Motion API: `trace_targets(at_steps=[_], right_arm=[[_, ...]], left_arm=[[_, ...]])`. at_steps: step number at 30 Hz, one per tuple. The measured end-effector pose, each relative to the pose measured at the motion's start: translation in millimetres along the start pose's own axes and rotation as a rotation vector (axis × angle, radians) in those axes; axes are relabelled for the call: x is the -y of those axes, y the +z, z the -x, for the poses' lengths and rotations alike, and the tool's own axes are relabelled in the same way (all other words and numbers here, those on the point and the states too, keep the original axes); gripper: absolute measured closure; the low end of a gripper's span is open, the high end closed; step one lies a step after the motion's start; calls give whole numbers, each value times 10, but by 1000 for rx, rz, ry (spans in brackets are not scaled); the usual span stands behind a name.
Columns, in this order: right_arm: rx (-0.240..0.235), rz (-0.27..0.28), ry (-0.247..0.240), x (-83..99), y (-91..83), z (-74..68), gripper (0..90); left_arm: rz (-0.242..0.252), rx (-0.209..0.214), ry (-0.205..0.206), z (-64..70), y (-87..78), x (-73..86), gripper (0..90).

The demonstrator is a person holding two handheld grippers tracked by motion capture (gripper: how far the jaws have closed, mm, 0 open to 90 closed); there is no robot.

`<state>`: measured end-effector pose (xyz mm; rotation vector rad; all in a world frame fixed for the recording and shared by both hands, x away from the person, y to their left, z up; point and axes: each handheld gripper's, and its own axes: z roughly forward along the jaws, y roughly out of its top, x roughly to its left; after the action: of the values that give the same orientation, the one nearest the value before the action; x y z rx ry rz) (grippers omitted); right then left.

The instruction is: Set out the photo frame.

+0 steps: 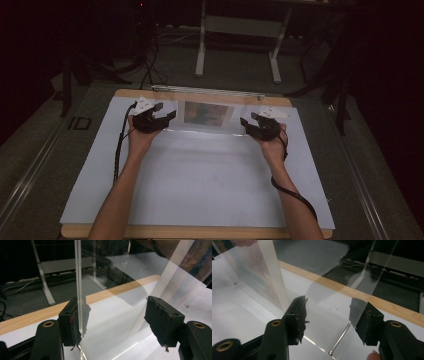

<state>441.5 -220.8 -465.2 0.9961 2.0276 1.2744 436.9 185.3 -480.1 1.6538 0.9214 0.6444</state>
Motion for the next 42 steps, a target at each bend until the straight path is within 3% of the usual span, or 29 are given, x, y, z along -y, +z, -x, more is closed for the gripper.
trace_targets(at_steps=[13, 22, 23, 42], right_arm=[[8, -11, -2, -48, 50, 36, 460], [-3, -28, -1, -71, 12, 34, 458], [-19, -16, 28, -77, -24, 41, 458], [-28, -17, 50, -32, -285, -78, 457]], left_arm=[[-26, -69, 21, 84, 28, -53, 321], [-55, -70, -4, 115, -1, -96, 322], [-56, -64, -16, 125, -15, -101, 322], [-98, -57, -43, 312, -244, -170, 321]])
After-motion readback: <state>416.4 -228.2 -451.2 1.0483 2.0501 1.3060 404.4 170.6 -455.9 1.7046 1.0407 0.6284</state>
